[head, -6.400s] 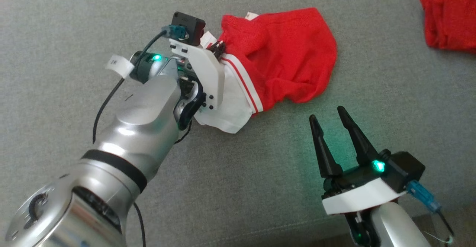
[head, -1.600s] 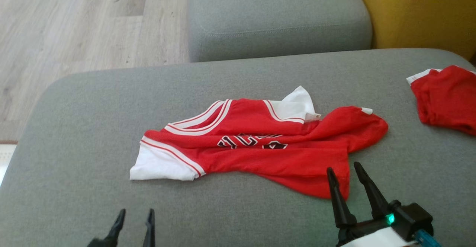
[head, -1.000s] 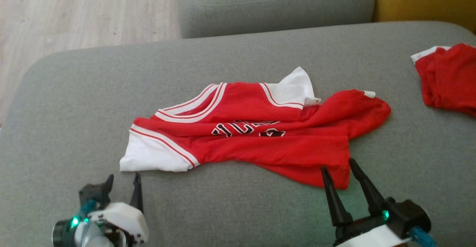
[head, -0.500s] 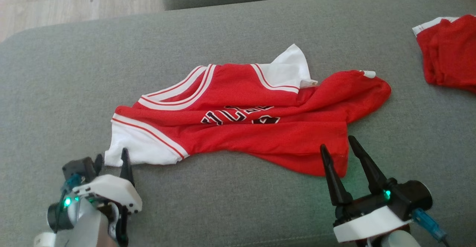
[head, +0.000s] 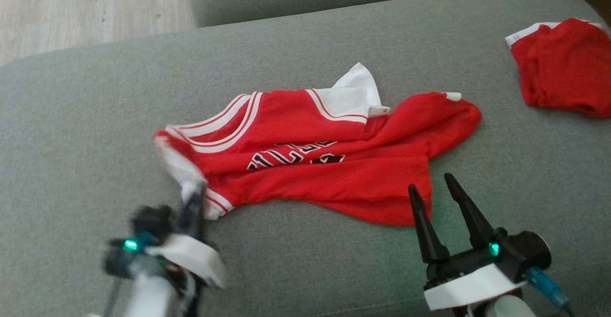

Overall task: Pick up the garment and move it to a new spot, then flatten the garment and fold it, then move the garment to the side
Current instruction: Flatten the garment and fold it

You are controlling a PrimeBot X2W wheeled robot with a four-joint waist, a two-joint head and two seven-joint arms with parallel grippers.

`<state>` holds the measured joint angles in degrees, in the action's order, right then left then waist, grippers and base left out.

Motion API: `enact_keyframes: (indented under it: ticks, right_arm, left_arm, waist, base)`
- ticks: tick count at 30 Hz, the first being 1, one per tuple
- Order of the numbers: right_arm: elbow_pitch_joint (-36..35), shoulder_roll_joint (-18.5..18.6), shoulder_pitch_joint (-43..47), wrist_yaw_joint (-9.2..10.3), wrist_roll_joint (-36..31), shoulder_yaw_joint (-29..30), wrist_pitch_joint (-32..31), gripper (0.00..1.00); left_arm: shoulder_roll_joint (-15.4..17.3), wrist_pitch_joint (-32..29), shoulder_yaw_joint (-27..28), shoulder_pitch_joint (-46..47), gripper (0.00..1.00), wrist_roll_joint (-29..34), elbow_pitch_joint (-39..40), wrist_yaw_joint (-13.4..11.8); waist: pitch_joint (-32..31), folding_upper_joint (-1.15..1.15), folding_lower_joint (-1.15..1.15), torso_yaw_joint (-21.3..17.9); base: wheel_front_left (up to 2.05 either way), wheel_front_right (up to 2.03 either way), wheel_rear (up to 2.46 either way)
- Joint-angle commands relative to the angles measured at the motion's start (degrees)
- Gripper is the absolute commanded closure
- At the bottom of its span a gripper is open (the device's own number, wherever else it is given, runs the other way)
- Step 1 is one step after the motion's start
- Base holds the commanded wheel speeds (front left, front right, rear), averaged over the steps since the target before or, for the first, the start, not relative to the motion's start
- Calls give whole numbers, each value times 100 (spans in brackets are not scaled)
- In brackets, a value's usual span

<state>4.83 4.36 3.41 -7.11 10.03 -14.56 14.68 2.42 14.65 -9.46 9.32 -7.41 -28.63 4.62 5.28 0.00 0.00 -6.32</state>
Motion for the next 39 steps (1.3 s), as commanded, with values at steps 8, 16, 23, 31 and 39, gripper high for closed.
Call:
enact_keyframes:
  ticks: [8,16,23,31,39]
  right_arm:
    - [-118,-73,-209,-37,51,-253,32,0]
    - [-147,-108,-109,-37,55,-162,32,0]
    - [-143,-130,-45,-37,78,-135,32,0]
    - [-145,-144,95,-37,68,-96,32,0]
    - [-169,-147,-51,-37,159,-135,32,0]
  left_arm:
    - [47,22,-1708,213,100,-693,102,-129]
    - [46,-200,-3272,610,0,-1261,-190,-324]
    - [544,-719,-3779,832,0,-546,89,-728]
    - [1440,-1445,-3721,923,0,-307,615,-859]
    - [1698,-1715,-3816,1153,0,-265,400,-642]
  waist:
    - [-114,0,0,-255]
    - [-195,0,0,-483]
    - [-244,0,0,-544]
    - [-430,0,0,-549]
    - [-320,0,0,-679]
  base:
    - [0,0,0]
    - [0,0,0]
    - [0,0,0]
    - [0,0,0]
    - [0,0,0]
